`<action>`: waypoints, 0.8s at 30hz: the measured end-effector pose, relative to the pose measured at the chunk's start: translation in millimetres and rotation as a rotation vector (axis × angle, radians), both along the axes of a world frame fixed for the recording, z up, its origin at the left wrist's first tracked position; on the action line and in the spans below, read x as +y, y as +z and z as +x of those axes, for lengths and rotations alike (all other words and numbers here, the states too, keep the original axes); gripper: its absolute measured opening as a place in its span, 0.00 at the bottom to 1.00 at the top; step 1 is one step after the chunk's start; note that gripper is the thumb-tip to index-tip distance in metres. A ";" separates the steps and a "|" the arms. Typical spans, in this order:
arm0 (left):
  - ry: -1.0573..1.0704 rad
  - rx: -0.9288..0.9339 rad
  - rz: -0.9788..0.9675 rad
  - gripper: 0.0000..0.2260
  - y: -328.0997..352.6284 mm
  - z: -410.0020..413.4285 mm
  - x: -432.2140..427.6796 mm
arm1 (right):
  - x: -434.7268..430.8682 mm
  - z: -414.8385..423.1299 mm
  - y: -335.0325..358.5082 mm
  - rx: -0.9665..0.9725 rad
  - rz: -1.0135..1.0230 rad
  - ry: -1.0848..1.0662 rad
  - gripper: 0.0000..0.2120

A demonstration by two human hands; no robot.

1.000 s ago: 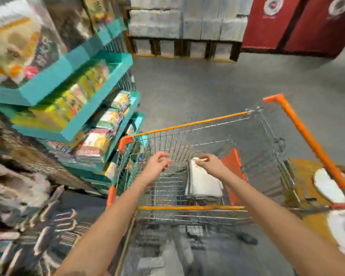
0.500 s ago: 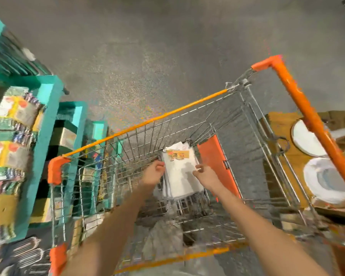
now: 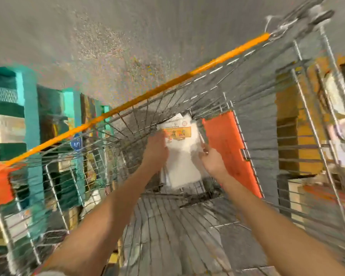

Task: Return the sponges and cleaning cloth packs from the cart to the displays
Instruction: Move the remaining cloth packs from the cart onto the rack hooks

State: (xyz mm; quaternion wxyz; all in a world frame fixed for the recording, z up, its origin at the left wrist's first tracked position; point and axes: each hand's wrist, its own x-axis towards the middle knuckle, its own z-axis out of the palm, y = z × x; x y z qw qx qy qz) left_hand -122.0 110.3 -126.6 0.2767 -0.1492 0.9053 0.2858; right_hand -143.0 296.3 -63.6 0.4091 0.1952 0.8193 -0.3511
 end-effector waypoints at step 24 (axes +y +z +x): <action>-0.214 -0.029 -0.338 0.31 -47.1 -37.0 0.2 | 17.9 -14.0 -33.7 0.020 -0.060 -0.002 0.17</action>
